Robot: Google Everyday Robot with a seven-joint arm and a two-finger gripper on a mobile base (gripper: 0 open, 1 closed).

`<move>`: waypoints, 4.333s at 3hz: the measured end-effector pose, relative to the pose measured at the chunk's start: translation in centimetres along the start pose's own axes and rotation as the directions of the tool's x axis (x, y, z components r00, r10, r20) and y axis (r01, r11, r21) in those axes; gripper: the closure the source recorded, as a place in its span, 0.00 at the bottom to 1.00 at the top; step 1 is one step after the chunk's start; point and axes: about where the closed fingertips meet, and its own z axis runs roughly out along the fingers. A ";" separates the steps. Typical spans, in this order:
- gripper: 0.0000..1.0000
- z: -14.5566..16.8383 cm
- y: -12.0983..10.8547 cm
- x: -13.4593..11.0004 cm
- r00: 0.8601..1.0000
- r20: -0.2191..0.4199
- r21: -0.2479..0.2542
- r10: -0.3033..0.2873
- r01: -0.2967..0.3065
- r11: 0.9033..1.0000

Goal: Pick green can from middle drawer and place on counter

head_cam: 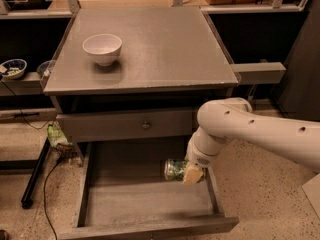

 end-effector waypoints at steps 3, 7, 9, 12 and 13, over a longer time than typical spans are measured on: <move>1.00 -4.8 -2.0 -2.2 0.998 -0.060 0.072 -0.029 0.034 0.997; 1.00 -14.9 -7.5 -3.1 0.990 -0.138 0.227 0.007 0.025 0.974; 1.00 -17.1 -10.4 -1.6 0.984 -0.159 0.267 0.077 -0.032 0.963; 1.00 -26.4 -16.0 0.2 0.962 -0.212 0.403 0.173 -0.075 0.912; 1.00 -31.5 -19.8 -0.5 0.958 -0.215 0.452 0.188 -0.073 0.889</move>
Offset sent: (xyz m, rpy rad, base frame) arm 0.0269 0.0090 0.0502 -0.0620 -0.0615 0.0114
